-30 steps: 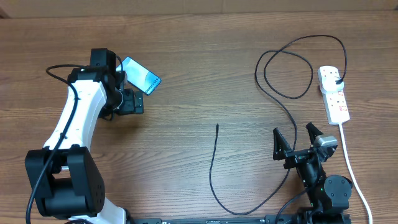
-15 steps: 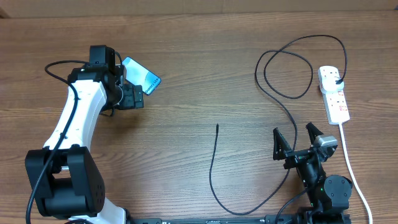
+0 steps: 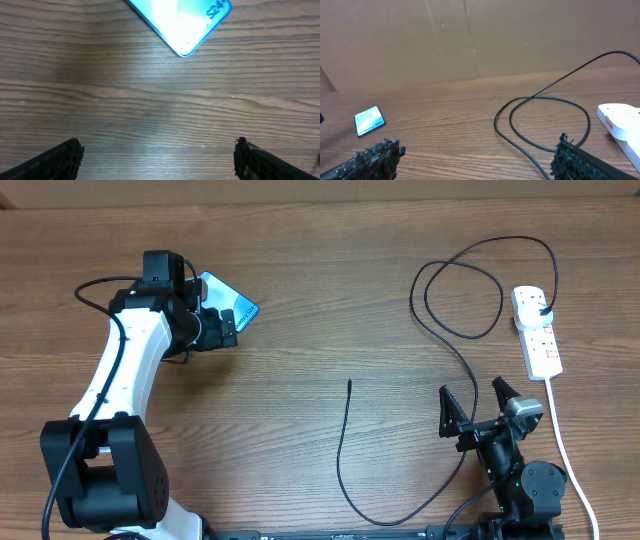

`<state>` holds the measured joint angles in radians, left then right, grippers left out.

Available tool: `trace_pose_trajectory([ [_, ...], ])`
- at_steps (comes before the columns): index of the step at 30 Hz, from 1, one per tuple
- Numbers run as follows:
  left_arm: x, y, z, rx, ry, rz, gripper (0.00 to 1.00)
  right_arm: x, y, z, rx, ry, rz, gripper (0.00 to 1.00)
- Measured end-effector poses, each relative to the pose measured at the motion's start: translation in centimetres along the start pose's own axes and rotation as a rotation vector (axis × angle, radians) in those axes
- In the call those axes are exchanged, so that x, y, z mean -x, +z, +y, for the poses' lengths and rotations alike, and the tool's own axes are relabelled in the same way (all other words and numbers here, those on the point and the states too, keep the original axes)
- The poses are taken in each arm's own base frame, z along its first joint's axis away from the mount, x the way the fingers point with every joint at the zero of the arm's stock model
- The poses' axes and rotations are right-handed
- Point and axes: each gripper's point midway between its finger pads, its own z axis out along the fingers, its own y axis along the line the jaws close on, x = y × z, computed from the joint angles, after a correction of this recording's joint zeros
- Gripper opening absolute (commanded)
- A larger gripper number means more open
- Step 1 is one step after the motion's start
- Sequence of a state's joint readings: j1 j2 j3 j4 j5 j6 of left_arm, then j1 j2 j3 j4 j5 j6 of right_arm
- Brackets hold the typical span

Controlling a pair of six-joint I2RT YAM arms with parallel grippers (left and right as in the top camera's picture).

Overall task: Plug charger to phone and switch on socket
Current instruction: 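Lower the left gripper over the phone's bottom edge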

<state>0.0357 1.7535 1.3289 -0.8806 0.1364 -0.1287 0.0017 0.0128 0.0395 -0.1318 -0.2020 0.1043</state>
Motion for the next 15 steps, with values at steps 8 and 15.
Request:
trace_pose_trajectory([
  [8,0.08,-0.01,-0.53,-0.031,-0.015,-0.002,1.00,-0.01,0.00,-0.01,0.000,-0.001,0.000,1.00],
  [15,0.67,-0.04,-0.97,-0.055,-0.036,-0.024,1.00,-0.01,0.00,0.00,0.000,0.000,0.000,1.00],
])
